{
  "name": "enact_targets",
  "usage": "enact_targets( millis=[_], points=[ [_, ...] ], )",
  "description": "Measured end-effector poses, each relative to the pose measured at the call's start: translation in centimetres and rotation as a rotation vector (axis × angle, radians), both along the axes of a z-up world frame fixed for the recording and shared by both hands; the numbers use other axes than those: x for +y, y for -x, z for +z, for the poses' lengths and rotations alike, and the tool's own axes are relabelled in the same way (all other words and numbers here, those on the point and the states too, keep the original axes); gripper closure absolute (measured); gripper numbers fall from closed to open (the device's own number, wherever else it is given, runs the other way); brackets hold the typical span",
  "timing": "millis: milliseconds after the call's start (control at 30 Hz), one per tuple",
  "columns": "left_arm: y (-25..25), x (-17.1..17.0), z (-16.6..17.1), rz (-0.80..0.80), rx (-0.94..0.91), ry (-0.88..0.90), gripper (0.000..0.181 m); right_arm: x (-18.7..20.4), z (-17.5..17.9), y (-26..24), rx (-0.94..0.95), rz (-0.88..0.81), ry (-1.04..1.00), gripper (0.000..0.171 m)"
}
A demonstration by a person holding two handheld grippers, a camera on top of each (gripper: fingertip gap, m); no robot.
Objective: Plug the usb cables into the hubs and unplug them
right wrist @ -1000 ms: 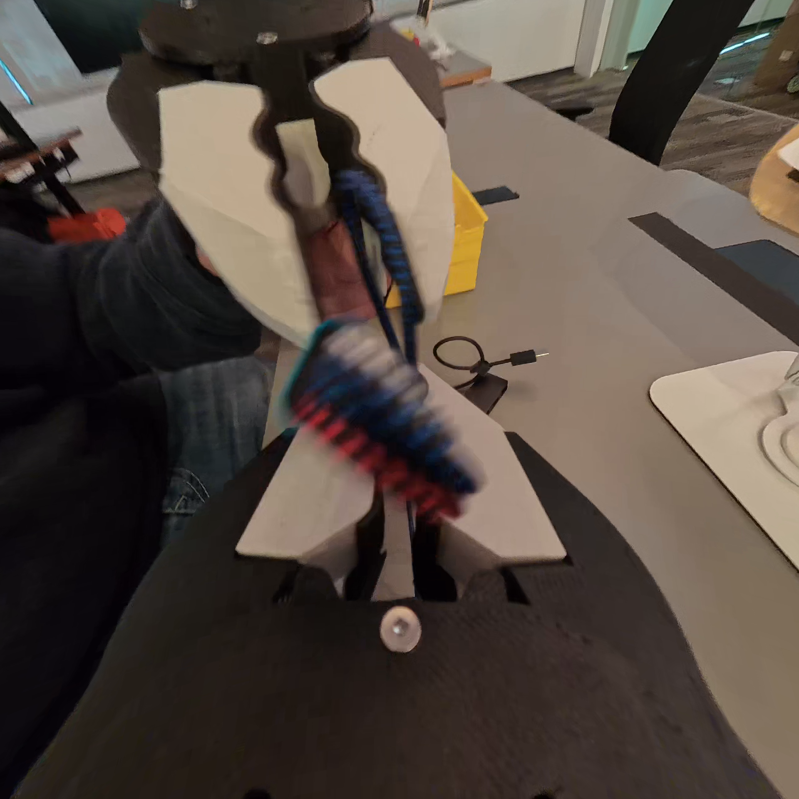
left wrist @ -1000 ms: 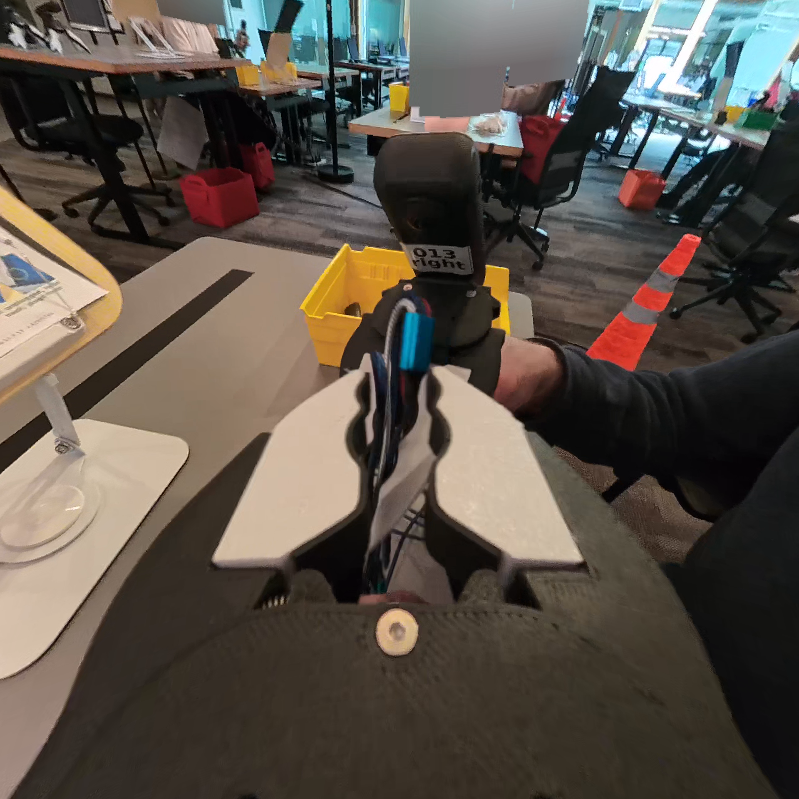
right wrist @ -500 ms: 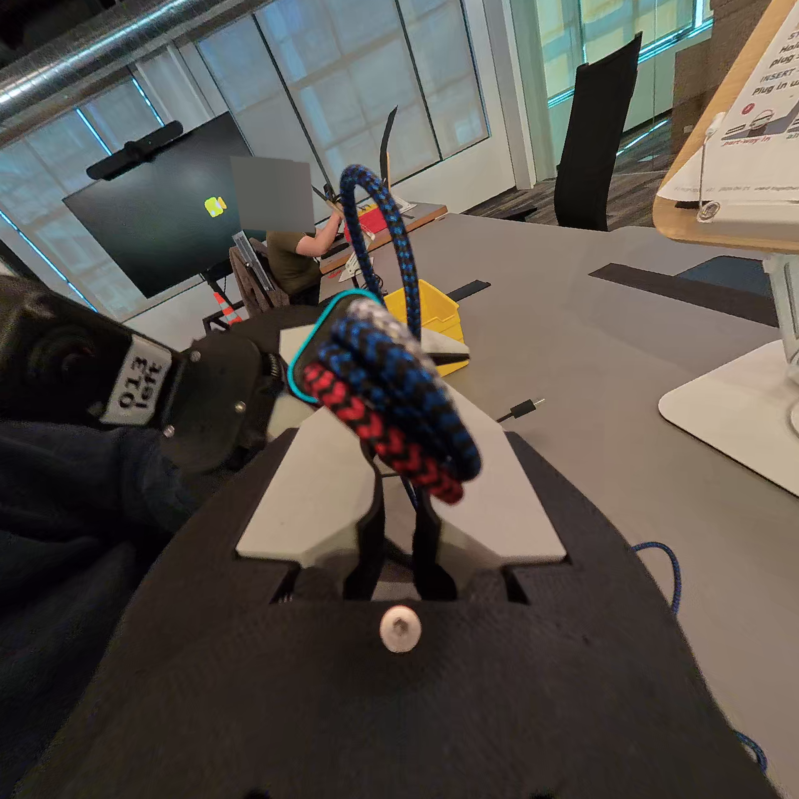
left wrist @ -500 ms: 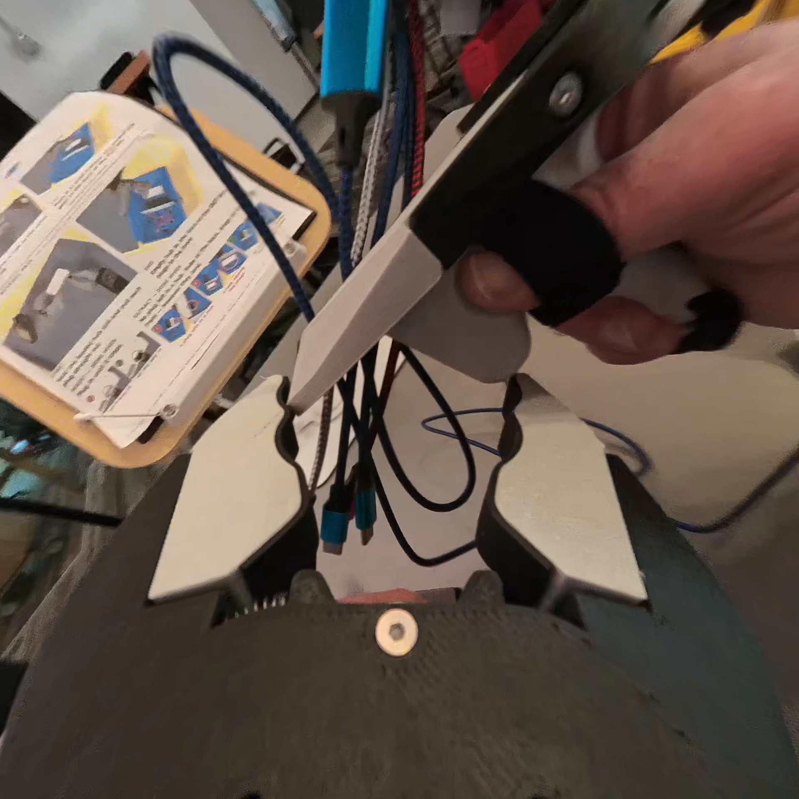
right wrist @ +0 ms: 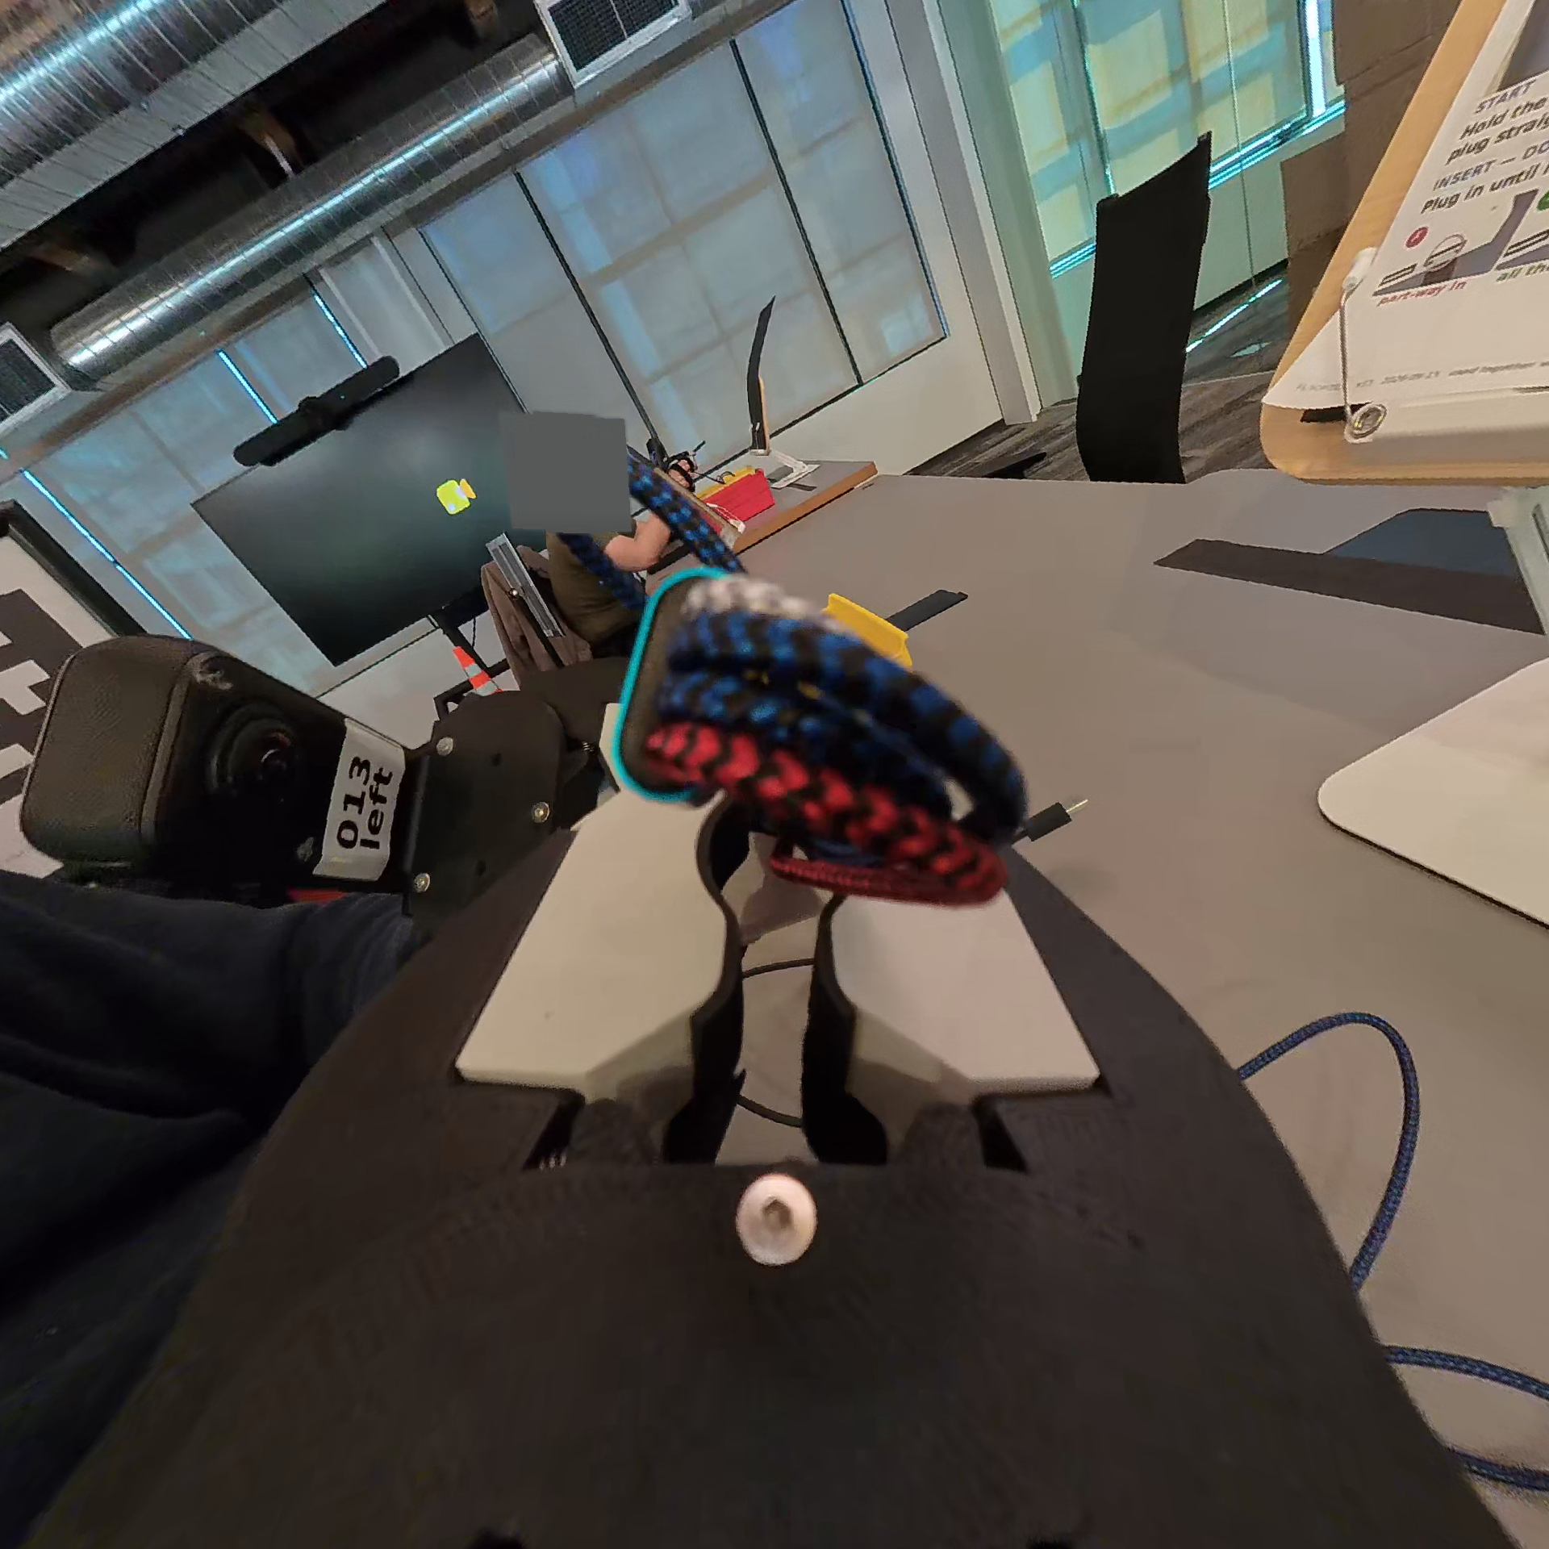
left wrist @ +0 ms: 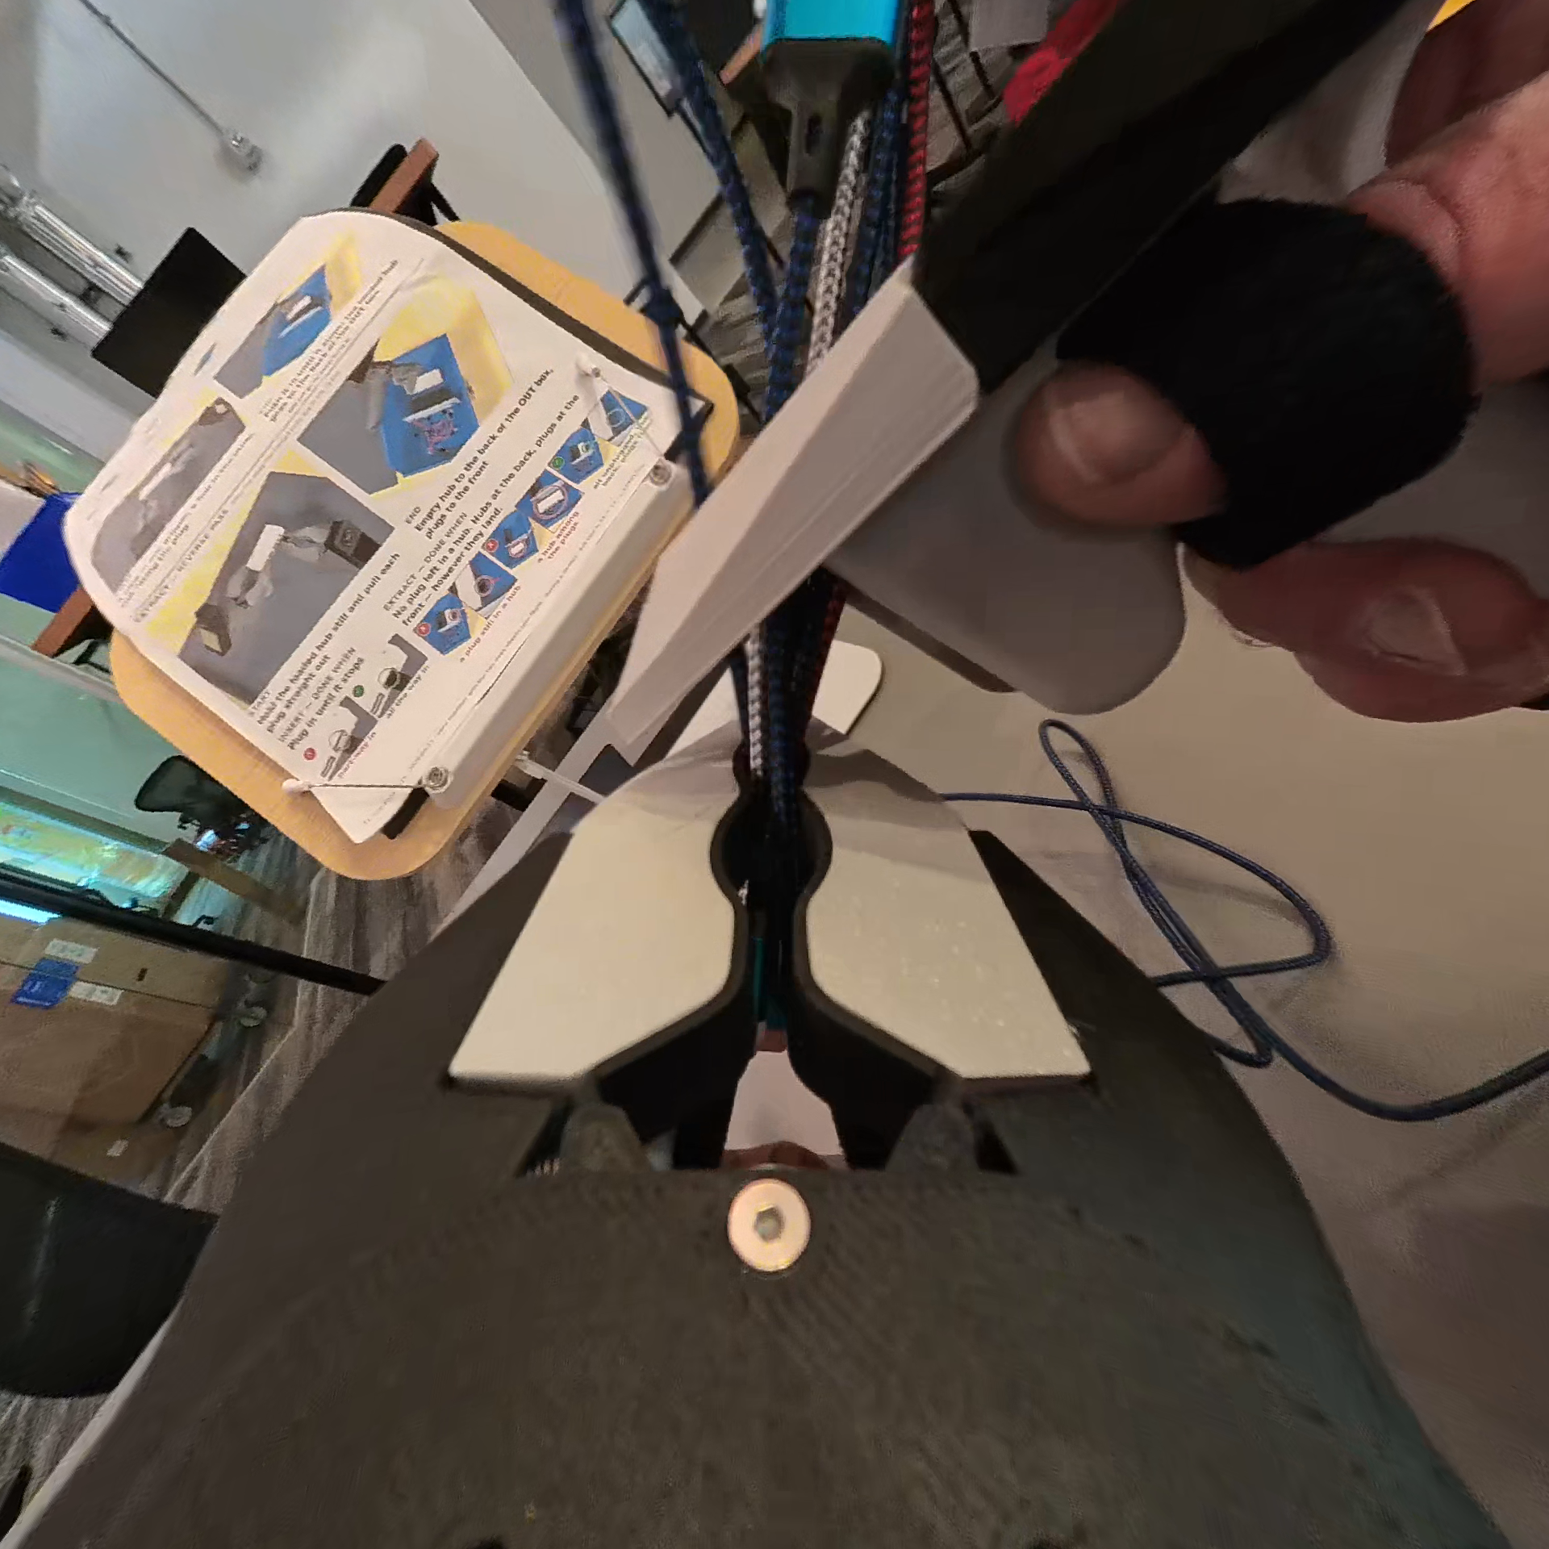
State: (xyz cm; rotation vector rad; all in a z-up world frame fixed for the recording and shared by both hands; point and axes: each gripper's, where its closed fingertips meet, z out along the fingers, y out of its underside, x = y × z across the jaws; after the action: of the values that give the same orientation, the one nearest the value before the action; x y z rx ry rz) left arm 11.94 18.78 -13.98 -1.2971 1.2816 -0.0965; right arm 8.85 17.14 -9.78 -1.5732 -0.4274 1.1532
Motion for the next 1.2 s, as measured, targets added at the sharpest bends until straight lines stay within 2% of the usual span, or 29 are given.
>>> enact_targets(
  millis=[133, 200, 300, 400, 467, 533, 600, 767, 833, 900, 967, 1000, 1100, 1133, 1200],
  points=[
    [-0.1, -0.1, -0.1, -0.034, -0.008, 0.055, 0.180, 0.0, 0.3, 0.0, 0.016, 0.011, -0.006, 0.160],
    [0.2, 0.1, -0.3, -0.057, -0.034, 0.134, 0.179, 0.0, 0.3, -0.2, 0.017, 0.025, 0.008, 0.142],
    [-0.2, -1.5, -0.1, -0.240, -0.140, 0.398, 0.180, 0.2, 0.7, -1.4, 0.015, 0.019, -0.042, 0.118],
    [-0.3, -5.3, 0.5, -0.555, -0.162, 0.675, 0.180, -1.6, 0.5, -0.9, -0.048, 0.176, -0.134, 0.116],
    [0.0, -7.0, 0.2, -0.674, -0.091, 0.779, 0.180, -3.5, 1.1, -0.2, -0.016, 0.324, -0.200, 0.120],
    [0.1, -8.3, 0.4, -0.765, -0.071, 0.766, 0.180, -4.8, 1.5, 0.3, -0.008, 0.416, -0.265, 0.119],
    [0.4, -10.1, 1.0, -0.885, -0.065, 0.832, 0.180, -6.7, 1.9, 0.8, -0.006, 0.525, -0.367, 0.119],
    [0.7, -12.6, 1.0, -1.062, -0.035, 0.964, 0.180, -8.9, 1.7, 1.2, -0.020, 0.672, -0.512, 0.137],
    [0.8, -13.3, 1.0, -1.129, -0.029, 1.034, 0.180, -9.5, 1.8, 1.4, -0.017, 0.709, -0.542, 0.155],
    [0.7, -13.2, 0.8, -1.142, -0.038, 1.060, 0.179, -9.1, 1.6, 1.5, -0.053, 0.687, -0.564, 0.167],
    [0.3, -12.1, 1.0, -1.098, -0.087, 1.044, 0.178, -7.9, 1.6, 1.2, -0.058, 0.633, -0.534, 0.168],
    [0.0, -11.4, 1.0, -1.056, -0.110, 1.019, 0.172, -7.0, 1.6, 1.0, -0.055, 0.595, -0.497, 0.168],
    [-0.8, -7.7, 0.7, -0.786, -0.133, 0.809, 0.131, -3.9, 0.4, 0.2, -0.106, 0.445, -0.390, 0.169],
    [-0.9, -6.2, 1.0, -0.681, -0.150, 0.700, 0.124, -2.9, 0.2, 0.0, -0.109, 0.392, -0.350, 0.169],
    [-0.8, -5.5, 1.8, -0.601, -0.152, 0.594, 0.117, -2.0, -0.1, -0.2, -0.114, 0.340, -0.321, 0.169]
  ],
)
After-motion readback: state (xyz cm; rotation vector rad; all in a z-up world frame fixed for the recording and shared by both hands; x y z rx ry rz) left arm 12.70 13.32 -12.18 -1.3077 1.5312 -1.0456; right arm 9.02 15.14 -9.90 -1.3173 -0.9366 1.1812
